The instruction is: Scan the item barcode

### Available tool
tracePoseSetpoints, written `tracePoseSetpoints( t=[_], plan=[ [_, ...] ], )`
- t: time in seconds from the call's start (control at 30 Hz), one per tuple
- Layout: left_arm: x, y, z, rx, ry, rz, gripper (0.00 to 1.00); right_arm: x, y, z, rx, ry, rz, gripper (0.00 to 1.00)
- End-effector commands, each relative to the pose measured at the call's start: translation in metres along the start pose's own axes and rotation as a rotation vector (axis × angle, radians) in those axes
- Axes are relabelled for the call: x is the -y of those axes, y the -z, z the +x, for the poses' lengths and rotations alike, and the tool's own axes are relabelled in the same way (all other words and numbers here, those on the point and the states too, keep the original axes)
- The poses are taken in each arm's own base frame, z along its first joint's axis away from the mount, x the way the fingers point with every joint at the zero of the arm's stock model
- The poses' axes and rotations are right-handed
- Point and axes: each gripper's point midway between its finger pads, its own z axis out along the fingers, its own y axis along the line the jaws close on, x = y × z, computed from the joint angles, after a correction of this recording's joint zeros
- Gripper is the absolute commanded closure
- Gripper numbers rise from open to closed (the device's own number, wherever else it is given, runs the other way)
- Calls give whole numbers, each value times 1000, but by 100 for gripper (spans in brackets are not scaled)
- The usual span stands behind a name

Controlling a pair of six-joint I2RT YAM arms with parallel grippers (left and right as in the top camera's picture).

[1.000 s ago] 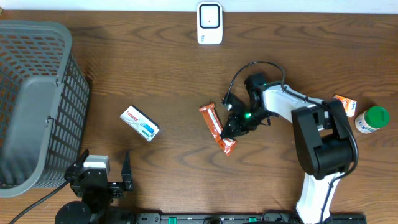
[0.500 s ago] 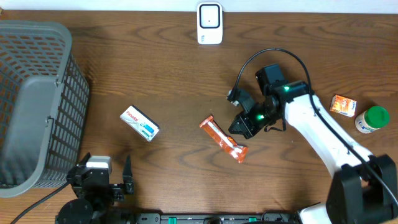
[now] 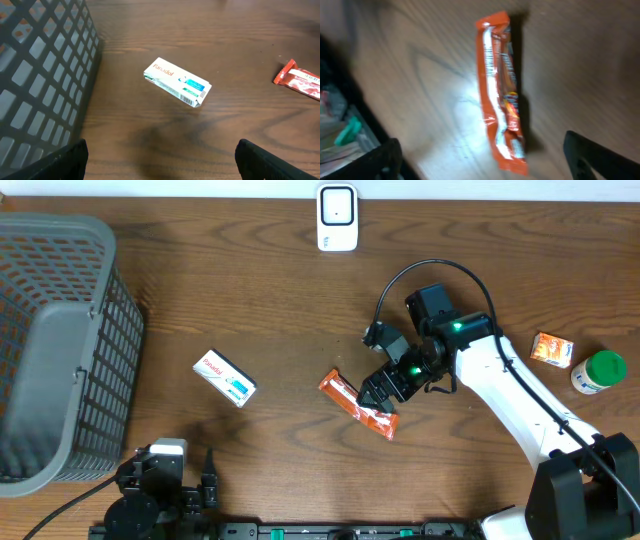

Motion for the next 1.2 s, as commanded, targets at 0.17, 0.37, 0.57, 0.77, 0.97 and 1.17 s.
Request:
tracePoseSetpoints(
  t=[0.17,0.37,0.57,0.77,0.97,1.17],
  plan=[
    [0,0,0,2,4,-1,7,30,-45,43,-113,-27,69,10],
    [0,0,1,2,4,-1,7,34,-58,50,-114,-32,64,5],
    [0,0,1,2,4,-1,7,34,-60,38,-64,-11,53,3],
    [0,0,0,2,4,-1,7,26,-69,31,-39,7,-13,8],
    [0,0,1,2,4,-1,7,26,-87,46,-104,-37,-69,17],
    [0,0,1,2,4,-1,7,20,-101,56,-153,-61,-122,20]
  ],
)
